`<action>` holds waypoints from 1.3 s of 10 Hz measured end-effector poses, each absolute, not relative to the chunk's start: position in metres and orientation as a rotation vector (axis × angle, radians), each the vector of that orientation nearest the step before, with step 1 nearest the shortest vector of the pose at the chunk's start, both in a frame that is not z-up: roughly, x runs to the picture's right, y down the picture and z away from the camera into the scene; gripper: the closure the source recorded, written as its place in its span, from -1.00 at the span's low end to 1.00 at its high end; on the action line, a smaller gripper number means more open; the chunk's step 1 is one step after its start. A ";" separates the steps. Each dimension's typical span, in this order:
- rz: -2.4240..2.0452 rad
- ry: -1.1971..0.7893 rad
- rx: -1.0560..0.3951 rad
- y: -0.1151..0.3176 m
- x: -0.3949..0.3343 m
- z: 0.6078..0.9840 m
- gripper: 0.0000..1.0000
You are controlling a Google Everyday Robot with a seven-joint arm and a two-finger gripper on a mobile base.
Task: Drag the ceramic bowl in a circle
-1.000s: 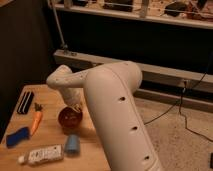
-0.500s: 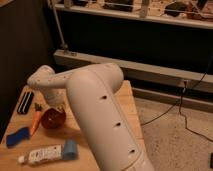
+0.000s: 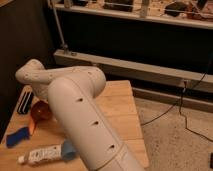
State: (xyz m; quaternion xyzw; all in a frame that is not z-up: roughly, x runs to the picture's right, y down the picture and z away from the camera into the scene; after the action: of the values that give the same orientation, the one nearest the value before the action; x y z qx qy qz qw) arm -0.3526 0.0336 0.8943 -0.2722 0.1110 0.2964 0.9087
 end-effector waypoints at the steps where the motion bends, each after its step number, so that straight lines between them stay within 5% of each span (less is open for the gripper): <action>1: 0.637 0.233 -0.526 0.011 -0.352 0.903 1.00; 6: 0.796 0.350 -0.401 -0.059 -0.274 0.941 1.00; 13: 0.977 0.622 -0.362 -0.049 -0.093 0.966 1.00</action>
State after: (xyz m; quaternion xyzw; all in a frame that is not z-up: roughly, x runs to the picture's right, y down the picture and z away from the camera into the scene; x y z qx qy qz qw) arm -0.0929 -0.0485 0.9663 -0.1702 0.2923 0.4592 0.8214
